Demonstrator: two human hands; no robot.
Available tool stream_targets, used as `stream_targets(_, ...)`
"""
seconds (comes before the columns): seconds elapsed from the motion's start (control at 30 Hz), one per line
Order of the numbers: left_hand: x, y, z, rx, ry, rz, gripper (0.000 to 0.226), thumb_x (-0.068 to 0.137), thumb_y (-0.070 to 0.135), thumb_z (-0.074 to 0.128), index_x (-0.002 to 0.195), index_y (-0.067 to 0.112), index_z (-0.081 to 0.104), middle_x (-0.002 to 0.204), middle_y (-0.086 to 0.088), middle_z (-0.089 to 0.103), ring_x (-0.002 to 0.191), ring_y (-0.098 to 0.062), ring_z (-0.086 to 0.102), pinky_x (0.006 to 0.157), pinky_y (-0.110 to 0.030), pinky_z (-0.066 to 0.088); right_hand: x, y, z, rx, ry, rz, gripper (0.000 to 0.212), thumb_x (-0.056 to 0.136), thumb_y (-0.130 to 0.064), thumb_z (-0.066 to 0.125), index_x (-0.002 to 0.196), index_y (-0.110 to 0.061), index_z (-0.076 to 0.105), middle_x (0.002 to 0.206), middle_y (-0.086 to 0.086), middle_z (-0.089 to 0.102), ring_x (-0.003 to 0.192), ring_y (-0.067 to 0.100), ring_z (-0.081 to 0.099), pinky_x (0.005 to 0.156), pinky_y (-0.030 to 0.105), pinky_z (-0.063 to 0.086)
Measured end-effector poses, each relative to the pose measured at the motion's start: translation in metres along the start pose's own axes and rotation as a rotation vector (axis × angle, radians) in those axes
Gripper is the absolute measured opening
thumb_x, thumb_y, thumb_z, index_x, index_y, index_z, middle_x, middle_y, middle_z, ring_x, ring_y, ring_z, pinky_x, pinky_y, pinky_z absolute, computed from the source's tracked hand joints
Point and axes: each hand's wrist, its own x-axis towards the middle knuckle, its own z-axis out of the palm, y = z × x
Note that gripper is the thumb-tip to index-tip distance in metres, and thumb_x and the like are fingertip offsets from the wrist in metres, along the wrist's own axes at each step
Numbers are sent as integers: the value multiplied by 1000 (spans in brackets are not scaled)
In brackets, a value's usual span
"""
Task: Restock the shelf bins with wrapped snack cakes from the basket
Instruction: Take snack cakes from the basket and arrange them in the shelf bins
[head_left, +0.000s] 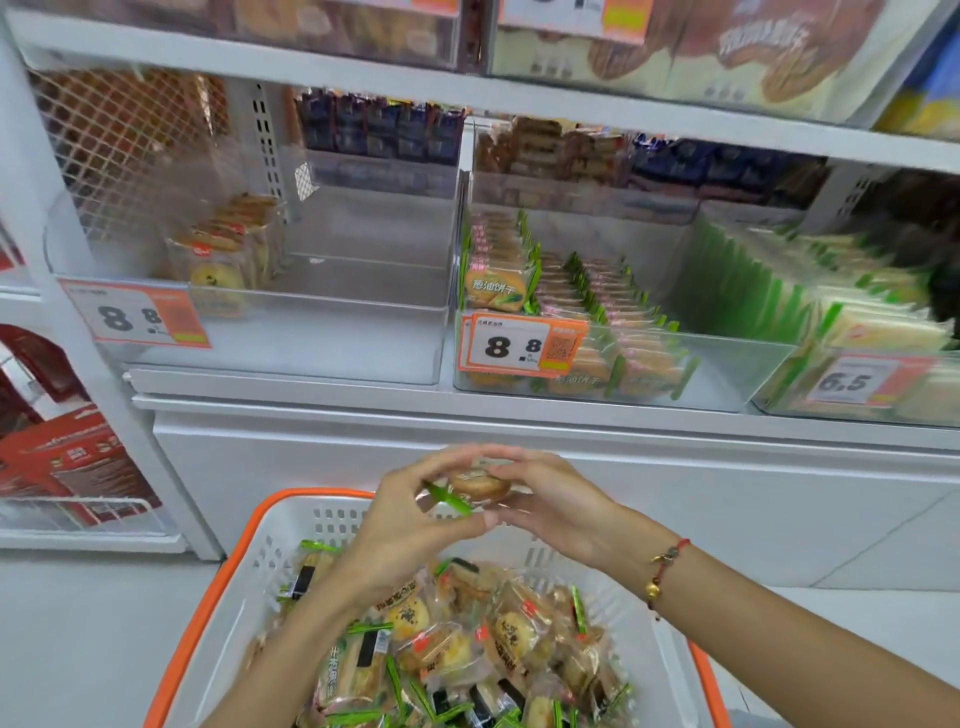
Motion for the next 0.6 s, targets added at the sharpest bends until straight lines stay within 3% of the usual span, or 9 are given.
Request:
stream_targets(0.1,7,13,1,-156,26,-116,69,54,32,86,118,31,59,119,17,62,111,4,56,87,-15,46,-9,-11,-10,-51,57,-144,34,94,1,52,124,-13,54,119,10,64,95,21,65,79,26,55)
stream_targets(0.17,16,21,3,-289,58,-235,44,69,31,77,109,25,61,119,6,62,108,-8,60,86,-24,48,-16,-20,-15,-146,47,-252,41,90,4,57,124,-20,54,123,1,61,102,17,64,83,27,55)
stream_targets(0.23,19,34,5,-189,66,-282,14,88,21,65,102,21,64,111,-2,66,101,-14,63,84,-24,50,-24,-28,-15,-249,27,-332,47,87,4,62,123,-26,55,121,-3,63,107,15,64,87,28,55)
stream_targets(0.3,19,41,6,-19,11,-213,12,91,17,62,103,18,65,101,-1,70,91,-10,66,79,-17,50,-31,-35,-14,-293,42,-402,48,85,3,65,123,-24,56,118,-2,66,105,13,65,86,26,55)
stream_targets(0.37,20,48,6,-5,-23,-124,11,90,16,63,101,16,67,94,1,70,84,-8,67,75,-14,50,-36,-42,-15,-261,100,-442,46,83,3,68,121,-21,57,115,0,67,99,11,66,81,22,54)
stream_targets(0.47,27,58,9,30,8,24,11,85,18,68,95,21,70,89,5,72,87,-6,66,78,-14,50,-45,-58,-21,-420,132,-465,48,77,-5,77,117,-25,60,112,-4,68,100,4,65,81,15,52)
stream_targets(0.6,43,79,18,10,98,148,17,79,21,73,96,21,68,83,8,73,81,-2,67,74,-13,50,-55,-87,-32,-672,59,-515,43,67,-24,83,107,-29,68,105,-6,72,99,9,67,92,26,52)
